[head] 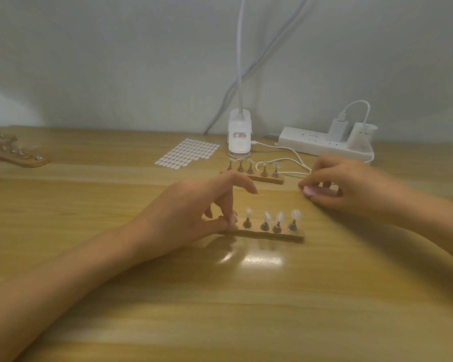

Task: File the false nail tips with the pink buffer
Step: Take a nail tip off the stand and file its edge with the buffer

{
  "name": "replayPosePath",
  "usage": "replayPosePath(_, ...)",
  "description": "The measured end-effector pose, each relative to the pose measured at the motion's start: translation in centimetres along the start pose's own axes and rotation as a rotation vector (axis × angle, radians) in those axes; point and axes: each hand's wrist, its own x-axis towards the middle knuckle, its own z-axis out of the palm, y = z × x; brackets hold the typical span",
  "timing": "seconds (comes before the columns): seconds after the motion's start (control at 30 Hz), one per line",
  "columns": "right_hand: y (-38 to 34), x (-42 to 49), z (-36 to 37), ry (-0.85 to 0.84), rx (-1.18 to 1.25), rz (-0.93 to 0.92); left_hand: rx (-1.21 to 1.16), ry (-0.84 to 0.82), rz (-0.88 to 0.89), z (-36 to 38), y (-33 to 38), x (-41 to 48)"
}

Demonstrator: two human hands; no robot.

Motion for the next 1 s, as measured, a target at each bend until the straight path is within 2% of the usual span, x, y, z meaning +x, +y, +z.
replayPosePath(0.13,-0.2,0.0,-0.5,-0.006,0.098,-0.004,-0.112,0.073,-0.044,0.2,-0.1,-0.1)
replayPosePath(0.27,-2.3,-0.4,-1.9,0.167,0.376,-0.080,-0.290,0.224,-0.069,0.2,0.3,-0.1)
replayPosePath(0.4,-6.0,-0.9,-2.6,0.264,0.611,-0.231,-0.414,0.284,-0.096,0.7,1.1,0.2)
replayPosePath(0.57,-8.3,-1.1,-1.9,0.302,0.520,-0.304,-0.531,0.359,-0.201,1.4,1.2,0.5)
replayPosePath(0.77,-8.0,-0.9,-1.2,0.294,0.421,-0.335,-0.788,0.357,-0.284,1.4,0.7,0.8)
replayPosePath(1.0,-7.4,-0.6,-1.1,0.307,0.495,-0.287,-0.771,0.367,-0.257,1.1,1.3,0.9)
